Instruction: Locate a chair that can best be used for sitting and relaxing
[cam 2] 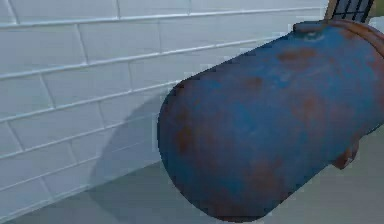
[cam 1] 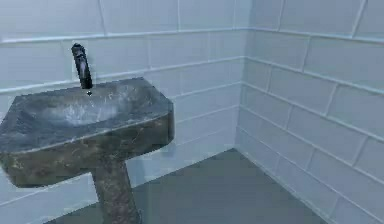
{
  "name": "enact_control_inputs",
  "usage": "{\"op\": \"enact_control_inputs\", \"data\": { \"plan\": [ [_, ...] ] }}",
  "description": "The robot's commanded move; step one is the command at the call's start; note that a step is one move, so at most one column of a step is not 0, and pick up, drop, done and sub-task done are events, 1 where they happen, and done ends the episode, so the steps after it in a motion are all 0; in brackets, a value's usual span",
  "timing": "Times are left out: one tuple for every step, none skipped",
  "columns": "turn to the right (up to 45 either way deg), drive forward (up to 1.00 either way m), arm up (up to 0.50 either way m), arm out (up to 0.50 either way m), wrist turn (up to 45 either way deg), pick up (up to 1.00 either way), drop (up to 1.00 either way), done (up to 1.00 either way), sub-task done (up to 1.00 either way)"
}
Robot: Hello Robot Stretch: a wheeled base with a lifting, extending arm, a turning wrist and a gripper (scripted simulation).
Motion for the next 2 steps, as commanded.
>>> {"op": "enact_control_inputs", "data": {
  "plan": [
    [-45.0,0.0,0.0,0.0,0.0,0.0,0.0,0.0,0.0],
    [-45.0,0.0,0.0,0.0,0.0,0.0,0.0,0.0,0.0]
  ]
}}
